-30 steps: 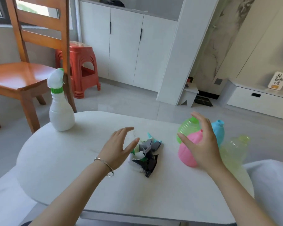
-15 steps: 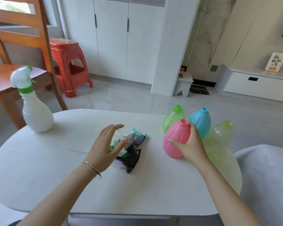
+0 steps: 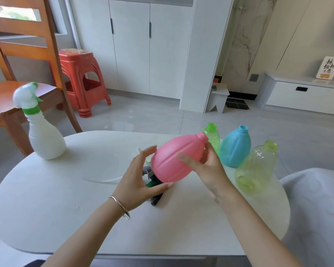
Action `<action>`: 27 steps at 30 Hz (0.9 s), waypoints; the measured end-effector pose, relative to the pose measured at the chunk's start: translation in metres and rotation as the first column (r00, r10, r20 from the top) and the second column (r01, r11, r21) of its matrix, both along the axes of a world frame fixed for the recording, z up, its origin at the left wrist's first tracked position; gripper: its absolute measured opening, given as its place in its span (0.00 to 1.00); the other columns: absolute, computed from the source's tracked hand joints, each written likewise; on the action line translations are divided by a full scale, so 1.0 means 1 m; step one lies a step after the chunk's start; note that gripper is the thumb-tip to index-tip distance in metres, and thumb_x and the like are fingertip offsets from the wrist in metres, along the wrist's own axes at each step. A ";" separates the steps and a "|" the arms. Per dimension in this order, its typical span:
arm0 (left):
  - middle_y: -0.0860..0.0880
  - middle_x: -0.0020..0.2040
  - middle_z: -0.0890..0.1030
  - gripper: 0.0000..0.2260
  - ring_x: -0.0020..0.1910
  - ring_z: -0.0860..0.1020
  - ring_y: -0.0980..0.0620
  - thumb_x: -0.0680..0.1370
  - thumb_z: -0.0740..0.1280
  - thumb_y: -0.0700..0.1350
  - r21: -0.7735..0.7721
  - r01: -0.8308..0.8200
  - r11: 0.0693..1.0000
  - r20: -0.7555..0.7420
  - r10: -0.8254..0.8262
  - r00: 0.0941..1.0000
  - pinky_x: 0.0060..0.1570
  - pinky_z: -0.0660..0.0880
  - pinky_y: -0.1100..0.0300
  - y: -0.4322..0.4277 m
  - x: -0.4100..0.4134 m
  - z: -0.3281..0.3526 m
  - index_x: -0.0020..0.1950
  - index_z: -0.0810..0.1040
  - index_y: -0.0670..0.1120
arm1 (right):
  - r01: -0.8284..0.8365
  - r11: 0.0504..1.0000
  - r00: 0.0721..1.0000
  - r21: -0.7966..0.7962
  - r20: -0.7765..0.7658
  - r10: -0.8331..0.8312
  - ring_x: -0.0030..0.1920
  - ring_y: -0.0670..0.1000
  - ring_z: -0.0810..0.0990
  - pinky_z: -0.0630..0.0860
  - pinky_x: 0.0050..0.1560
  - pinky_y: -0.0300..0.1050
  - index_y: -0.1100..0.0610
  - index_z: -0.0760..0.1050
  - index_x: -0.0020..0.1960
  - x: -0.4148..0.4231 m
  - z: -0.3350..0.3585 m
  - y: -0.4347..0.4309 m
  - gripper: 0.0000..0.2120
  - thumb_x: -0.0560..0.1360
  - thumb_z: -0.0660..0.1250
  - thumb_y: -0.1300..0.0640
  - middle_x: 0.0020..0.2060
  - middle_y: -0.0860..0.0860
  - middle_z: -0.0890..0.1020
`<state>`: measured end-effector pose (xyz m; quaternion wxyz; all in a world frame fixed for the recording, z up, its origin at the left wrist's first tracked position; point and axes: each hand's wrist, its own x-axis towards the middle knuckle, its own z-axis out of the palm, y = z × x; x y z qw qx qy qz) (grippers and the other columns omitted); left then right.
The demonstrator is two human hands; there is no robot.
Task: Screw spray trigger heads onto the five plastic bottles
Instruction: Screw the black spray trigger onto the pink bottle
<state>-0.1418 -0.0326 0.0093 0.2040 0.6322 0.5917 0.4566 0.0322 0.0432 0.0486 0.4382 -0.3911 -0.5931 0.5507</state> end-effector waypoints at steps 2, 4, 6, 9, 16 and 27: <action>0.62 0.64 0.70 0.41 0.59 0.73 0.63 0.61 0.76 0.59 0.017 0.005 1.000 0.065 -0.006 0.998 0.53 0.72 0.71 0.000 -0.001 0.002 0.69 0.61 0.57 | -0.067 0.994 0.995 -0.085 -0.083 0.060 0.54 0.48 0.80 0.77 0.59 0.52 0.45 0.71 0.59 -0.012 -0.002 -0.008 0.32 0.58 0.79 0.51 0.56 0.50 0.81; 0.62 0.61 0.72 0.41 0.57 0.75 0.61 0.59 0.76 0.58 0.031 -0.017 0.999 0.125 0.013 0.992 0.49 0.73 0.71 -0.002 -0.006 0.006 0.68 0.64 0.56 | -0.127 0.984 0.988 -0.126 -0.106 0.114 0.54 0.47 0.80 0.77 0.60 0.53 0.46 0.72 0.58 -0.020 -0.004 -0.014 0.29 0.60 0.79 0.52 0.55 0.50 0.81; 0.60 0.58 0.75 0.38 0.54 0.77 0.60 0.58 0.76 0.59 0.032 -0.038 0.999 0.179 0.031 0.983 0.45 0.75 0.70 -0.004 -0.015 0.011 0.65 0.67 0.58 | -0.199 0.970 0.977 -0.141 -0.110 0.184 0.54 0.47 0.81 0.77 0.59 0.50 0.50 0.72 0.62 -0.024 -0.003 -0.016 0.28 0.64 0.76 0.52 0.55 0.50 0.81; 0.59 0.55 0.76 0.33 0.49 0.79 0.61 0.57 0.75 0.60 0.027 -0.109 0.994 0.235 0.099 0.967 0.39 0.78 0.66 -0.010 -0.035 0.018 0.60 0.68 0.63 | -0.238 0.954 0.971 -0.182 -0.079 0.227 0.54 0.46 0.80 0.76 0.60 0.47 0.53 0.71 0.64 -0.022 -0.005 -0.010 0.28 0.66 0.69 0.47 0.58 0.51 0.80; 0.57 0.53 0.76 0.38 0.42 0.78 0.68 0.54 0.73 0.62 -0.007 -0.261 0.965 0.308 0.251 0.918 0.35 0.76 0.70 -0.025 -0.082 0.020 0.62 0.67 0.57 | -0.157 0.969 0.876 -0.192 0.426 0.226 0.55 0.46 0.76 0.70 0.47 0.33 0.51 0.75 0.58 -0.021 -0.054 0.010 0.22 0.67 0.75 0.48 0.57 0.49 0.78; 0.55 0.54 0.77 0.46 0.46 0.79 0.62 0.50 0.73 0.71 -0.043 -0.257 0.965 0.288 0.258 0.922 0.36 0.78 0.66 -0.048 -0.107 0.015 0.64 0.69 0.55 | -0.278 0.960 0.533 0.018 0.835 0.138 0.62 0.49 0.67 0.65 0.63 0.45 0.46 0.71 0.61 -0.037 -0.075 0.009 0.33 0.60 0.74 0.36 0.56 0.47 0.71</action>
